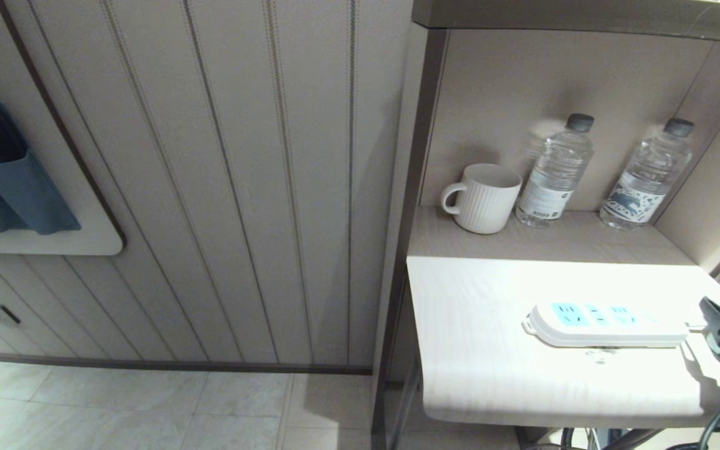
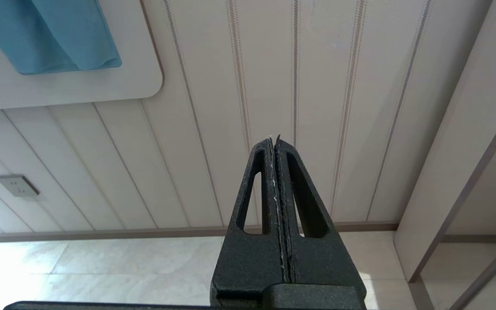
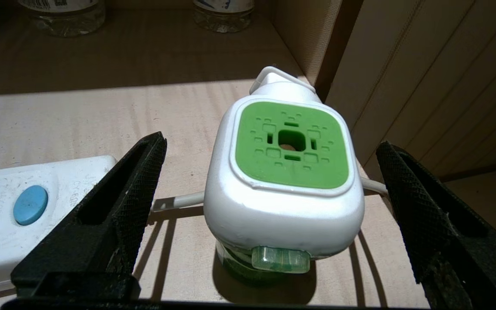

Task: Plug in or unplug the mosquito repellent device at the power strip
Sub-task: Pick up the mosquito repellent liquid

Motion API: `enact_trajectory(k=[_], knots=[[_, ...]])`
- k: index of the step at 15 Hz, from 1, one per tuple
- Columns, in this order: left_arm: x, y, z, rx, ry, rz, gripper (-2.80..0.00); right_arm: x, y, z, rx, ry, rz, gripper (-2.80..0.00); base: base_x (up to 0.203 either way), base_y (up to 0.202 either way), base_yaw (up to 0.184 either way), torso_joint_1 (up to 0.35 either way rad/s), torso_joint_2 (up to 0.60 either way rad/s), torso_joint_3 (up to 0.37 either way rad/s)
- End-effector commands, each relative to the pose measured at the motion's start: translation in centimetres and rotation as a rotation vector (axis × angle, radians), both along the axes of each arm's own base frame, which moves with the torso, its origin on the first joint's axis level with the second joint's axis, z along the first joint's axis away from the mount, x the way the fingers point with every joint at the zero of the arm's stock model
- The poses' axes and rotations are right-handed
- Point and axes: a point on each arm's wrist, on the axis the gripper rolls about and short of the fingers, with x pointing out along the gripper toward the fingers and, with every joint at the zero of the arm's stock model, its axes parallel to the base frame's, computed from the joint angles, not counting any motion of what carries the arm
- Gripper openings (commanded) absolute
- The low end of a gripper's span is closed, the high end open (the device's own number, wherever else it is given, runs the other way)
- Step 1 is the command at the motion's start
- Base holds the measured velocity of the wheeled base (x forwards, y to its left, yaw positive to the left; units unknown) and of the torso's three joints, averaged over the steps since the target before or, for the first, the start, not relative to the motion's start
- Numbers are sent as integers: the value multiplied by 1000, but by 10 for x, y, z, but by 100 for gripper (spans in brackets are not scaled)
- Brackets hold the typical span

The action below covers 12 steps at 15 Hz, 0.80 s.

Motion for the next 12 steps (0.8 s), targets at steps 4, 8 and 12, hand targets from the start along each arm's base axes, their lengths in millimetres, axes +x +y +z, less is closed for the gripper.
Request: enact_trajectory(k=[4, 8, 12], knots=[[0, 0, 0, 0, -1, -1, -280, 1, 0, 0, -4, -5, 6, 0, 0, 0, 0, 0, 0, 0], [0, 0, 0, 0, -1, -1, -280, 2, -1, 0, -3, -2, 9, 0, 0, 0, 0, 0, 0, 0], [0, 0, 0, 0, -1, -1, -280, 3, -1, 0, -4, -5, 15, 0, 0, 0, 0, 0, 0, 0]])
